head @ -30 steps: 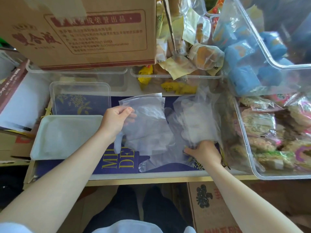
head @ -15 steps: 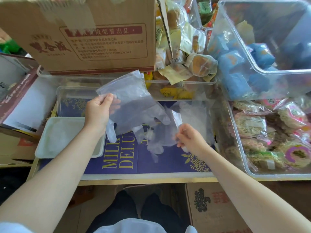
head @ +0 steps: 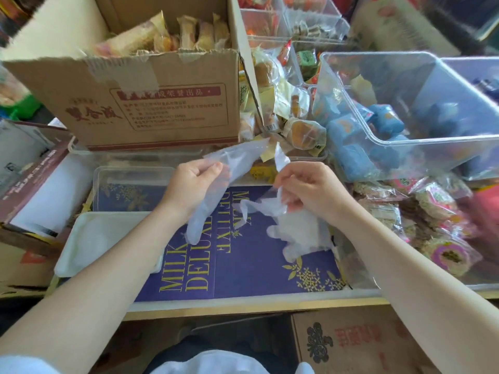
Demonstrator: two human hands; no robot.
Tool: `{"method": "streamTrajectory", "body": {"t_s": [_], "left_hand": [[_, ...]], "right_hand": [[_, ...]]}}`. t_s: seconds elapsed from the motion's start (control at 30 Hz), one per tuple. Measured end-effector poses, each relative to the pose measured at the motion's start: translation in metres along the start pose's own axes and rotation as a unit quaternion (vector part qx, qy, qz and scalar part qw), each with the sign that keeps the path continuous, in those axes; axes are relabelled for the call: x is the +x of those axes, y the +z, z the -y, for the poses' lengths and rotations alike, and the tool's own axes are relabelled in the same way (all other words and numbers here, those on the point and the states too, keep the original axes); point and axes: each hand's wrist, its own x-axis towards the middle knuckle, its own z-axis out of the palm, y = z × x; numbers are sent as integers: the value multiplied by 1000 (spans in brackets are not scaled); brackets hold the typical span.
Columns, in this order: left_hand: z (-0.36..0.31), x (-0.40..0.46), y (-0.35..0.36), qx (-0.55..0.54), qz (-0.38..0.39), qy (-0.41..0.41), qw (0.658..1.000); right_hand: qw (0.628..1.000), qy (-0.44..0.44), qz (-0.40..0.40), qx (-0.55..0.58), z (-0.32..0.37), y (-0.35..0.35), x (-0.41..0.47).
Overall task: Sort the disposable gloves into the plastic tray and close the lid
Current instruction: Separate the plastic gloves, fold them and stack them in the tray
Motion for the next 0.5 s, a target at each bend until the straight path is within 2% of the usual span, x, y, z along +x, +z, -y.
{"method": "streamTrajectory", "body": {"t_s": [0.07, 0.13, 0.17, 0.2, 0.3, 0.5], "left_hand": [[-7, -1, 9, -10, 45, -2, 999], [-12, -3, 15, -31, 83, -3, 996], [-14, -4, 15, -36, 96, -3, 995], [-16, -5, 16, -40, 106, -4, 994], [-18, -5, 16, -47, 119, -6, 992], [-21, -3, 18, -36, 125, -15, 991]], "right_hand": [[993, -7, 116, -1, 16, -5, -4], [972, 6, 232, -47, 25, -9, -5], [963, 0, 253, -91, 27, -9, -6], [958, -28, 243, -146, 28, -9, -6], [935, -163, 131, -287, 26, -10, -6], [879, -302, 48, -366, 16, -9, -7]]}}
